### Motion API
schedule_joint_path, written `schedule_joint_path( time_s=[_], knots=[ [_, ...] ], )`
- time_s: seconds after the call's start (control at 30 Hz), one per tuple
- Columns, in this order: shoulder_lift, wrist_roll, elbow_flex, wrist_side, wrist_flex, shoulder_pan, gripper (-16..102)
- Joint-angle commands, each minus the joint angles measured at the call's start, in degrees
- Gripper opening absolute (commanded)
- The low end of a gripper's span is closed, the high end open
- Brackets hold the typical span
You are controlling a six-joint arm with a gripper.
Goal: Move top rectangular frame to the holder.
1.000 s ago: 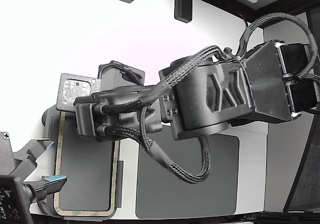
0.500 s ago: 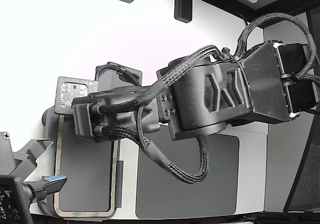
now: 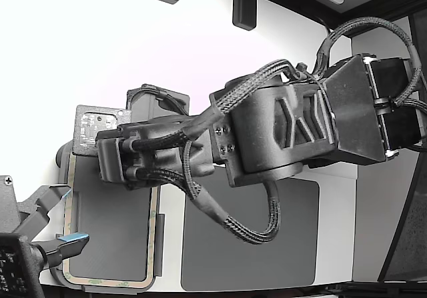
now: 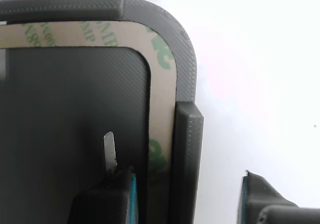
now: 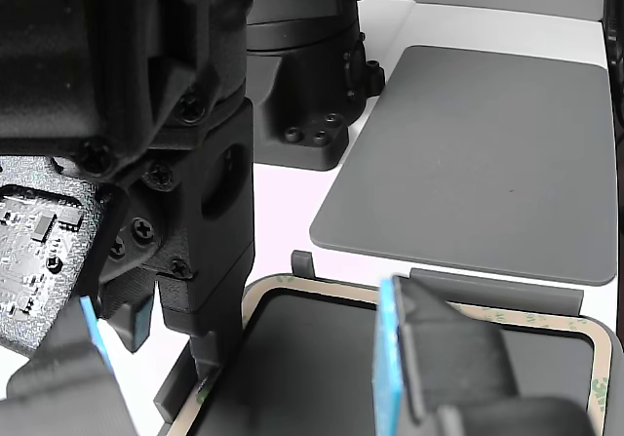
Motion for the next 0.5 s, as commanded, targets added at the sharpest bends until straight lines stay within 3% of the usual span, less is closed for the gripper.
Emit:
schedule_joint_path(
  time_s=[0.0, 0.27, 0.3, 0.33, 0.47],
  knots=[
    [1.3, 0.3, -2.0, -0.1, 0.2, -0.8, 100],
    [7.2, 6.2, -0.9, 4.5, -0.1, -1.1, 100],
    [9.3, 6.0, 0.9, 5.2, -1.2, -1.5, 90],
    [11.8, 5.2, 3.3, 5.5, -2.8, -1.9, 100],
    [22.9, 1.3, 12.6, 6.9, -9.1, -4.0, 100]
  ],
)
